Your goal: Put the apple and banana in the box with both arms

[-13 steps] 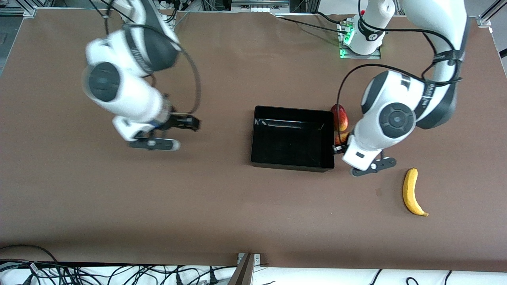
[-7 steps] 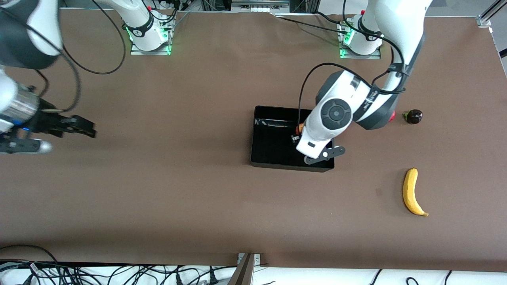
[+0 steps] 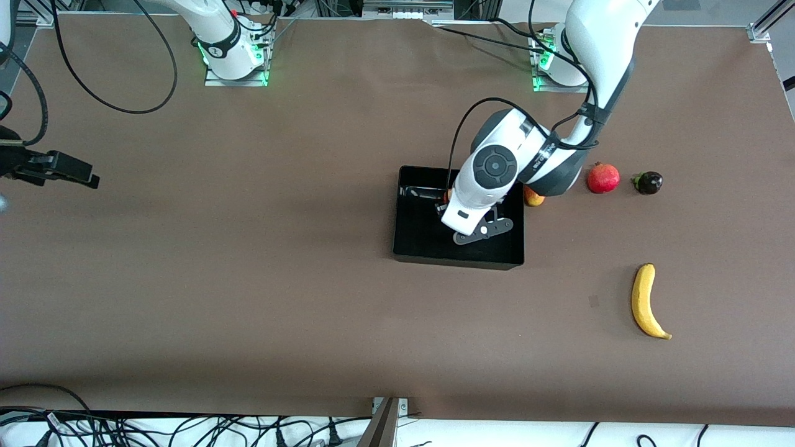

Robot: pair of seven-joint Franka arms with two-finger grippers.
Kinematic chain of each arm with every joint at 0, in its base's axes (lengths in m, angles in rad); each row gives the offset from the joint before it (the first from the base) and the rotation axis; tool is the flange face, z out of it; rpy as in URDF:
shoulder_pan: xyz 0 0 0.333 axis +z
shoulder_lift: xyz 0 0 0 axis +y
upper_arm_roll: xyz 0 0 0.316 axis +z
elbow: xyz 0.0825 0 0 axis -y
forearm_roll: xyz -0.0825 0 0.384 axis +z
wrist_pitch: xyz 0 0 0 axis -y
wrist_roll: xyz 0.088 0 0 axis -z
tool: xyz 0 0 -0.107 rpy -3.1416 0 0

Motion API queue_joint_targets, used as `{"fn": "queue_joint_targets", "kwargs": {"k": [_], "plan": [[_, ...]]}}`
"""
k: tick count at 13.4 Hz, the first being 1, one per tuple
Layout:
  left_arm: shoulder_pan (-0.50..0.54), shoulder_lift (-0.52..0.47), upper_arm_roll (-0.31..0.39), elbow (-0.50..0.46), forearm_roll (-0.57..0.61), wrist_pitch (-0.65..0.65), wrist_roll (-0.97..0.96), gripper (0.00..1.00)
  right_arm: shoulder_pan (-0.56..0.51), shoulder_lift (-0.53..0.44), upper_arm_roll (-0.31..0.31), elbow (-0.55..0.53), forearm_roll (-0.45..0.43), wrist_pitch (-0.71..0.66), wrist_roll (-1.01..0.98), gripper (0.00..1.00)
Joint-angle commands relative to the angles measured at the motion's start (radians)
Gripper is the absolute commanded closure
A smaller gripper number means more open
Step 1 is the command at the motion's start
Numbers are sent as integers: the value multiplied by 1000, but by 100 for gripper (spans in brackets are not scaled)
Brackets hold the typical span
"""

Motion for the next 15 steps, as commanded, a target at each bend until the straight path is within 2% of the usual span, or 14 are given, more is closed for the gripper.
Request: {"fn": "queue_joint_targets", "kwargs": {"k": [1,2,4,5,8,10,13,15], "plan": [[-1,-7,-23,-89,22,93,-33,100,-280,-169,373,-164,-164,-22,-8,0],[-1,-3,-25,-104,25,106,-41,100,-308,-222,413,-246,-197,8,-5,0],[-1,16,-42,-115,62,121,-62,100,-388,-302,484,-362,-202,112,-8,0],[-1,29,-45,-115,71,144,-85,100,-414,-309,509,-378,-200,123,-10,0],[-4,72,-51,-115,117,198,-127,100,-414,-296,509,-366,-200,128,-10,0],[-4,89,-53,-114,140,203,-138,100,-413,-250,510,-322,-194,111,-5,0],[-4,92,-53,-108,139,201,-139,76,-407,-248,510,-317,-205,164,4,0],[-4,95,-53,-106,139,201,-139,48,-411,-250,501,-317,-187,168,10,0]]}}
